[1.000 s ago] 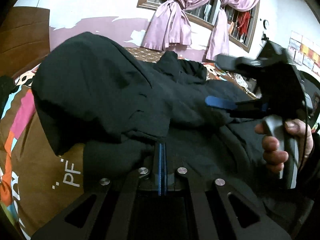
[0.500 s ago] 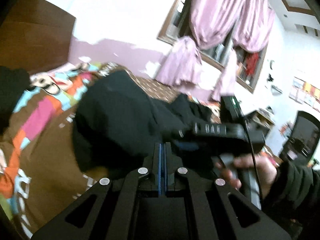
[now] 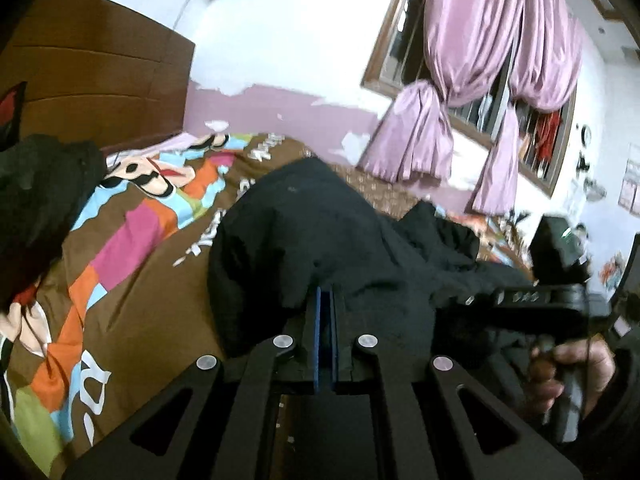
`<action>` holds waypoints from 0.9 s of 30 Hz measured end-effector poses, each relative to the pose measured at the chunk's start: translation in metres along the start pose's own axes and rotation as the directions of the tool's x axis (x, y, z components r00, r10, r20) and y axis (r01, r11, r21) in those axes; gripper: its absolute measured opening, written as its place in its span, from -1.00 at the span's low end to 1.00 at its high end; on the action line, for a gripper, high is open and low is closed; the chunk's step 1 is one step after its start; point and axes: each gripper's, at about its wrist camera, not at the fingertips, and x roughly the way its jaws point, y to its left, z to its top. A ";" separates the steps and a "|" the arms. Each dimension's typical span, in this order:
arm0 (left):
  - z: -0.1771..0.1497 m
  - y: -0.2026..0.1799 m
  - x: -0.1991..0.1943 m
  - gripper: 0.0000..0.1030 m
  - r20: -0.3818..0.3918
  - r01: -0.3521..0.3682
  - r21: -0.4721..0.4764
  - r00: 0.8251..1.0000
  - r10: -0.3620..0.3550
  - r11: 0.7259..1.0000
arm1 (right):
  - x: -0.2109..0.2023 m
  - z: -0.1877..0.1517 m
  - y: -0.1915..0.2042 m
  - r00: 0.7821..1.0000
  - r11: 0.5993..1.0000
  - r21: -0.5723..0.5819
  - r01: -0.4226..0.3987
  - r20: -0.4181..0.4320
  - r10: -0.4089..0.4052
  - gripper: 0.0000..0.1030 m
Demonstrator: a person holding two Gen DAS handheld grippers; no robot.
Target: Fold large clothes
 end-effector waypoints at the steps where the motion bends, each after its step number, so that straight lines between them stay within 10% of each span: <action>1: -0.001 -0.001 0.009 -0.96 -0.043 -0.013 0.011 0.999 0.014 1.000 | -0.002 0.002 0.000 1.000 1.000 -0.008 0.021 0.010 -0.021 -0.84; 5: -0.014 0.007 0.029 -0.96 -0.119 -0.020 -0.016 0.993 0.018 1.000 | 0.001 0.008 -0.009 0.999 0.999 0.010 0.039 0.029 -0.039 0.38; 9: -0.017 0.010 0.031 -0.96 -0.132 -0.015 -0.044 0.991 0.010 0.999 | 0.014 0.015 -0.009 0.999 0.999 -0.022 0.028 0.020 -0.027 0.37; 12: -0.019 0.011 0.031 -0.96 -0.134 -0.019 -0.034 0.991 0.015 0.999 | 0.026 0.014 -0.008 1.000 1.000 -0.021 0.011 -0.015 -0.011 0.12; 17: -0.019 0.013 0.027 -0.96 -0.127 -0.019 -0.041 0.992 0.013 0.999 | 0.029 0.003 0.012 0.997 0.992 -0.119 0.031 -0.067 -0.039 -0.84; 27: -0.016 -0.020 0.003 -0.84 -0.043 0.158 0.061 0.987 -0.155 0.986 | -0.086 0.034 0.021 0.987 0.978 -0.174 0.112 0.134 -0.089 -0.92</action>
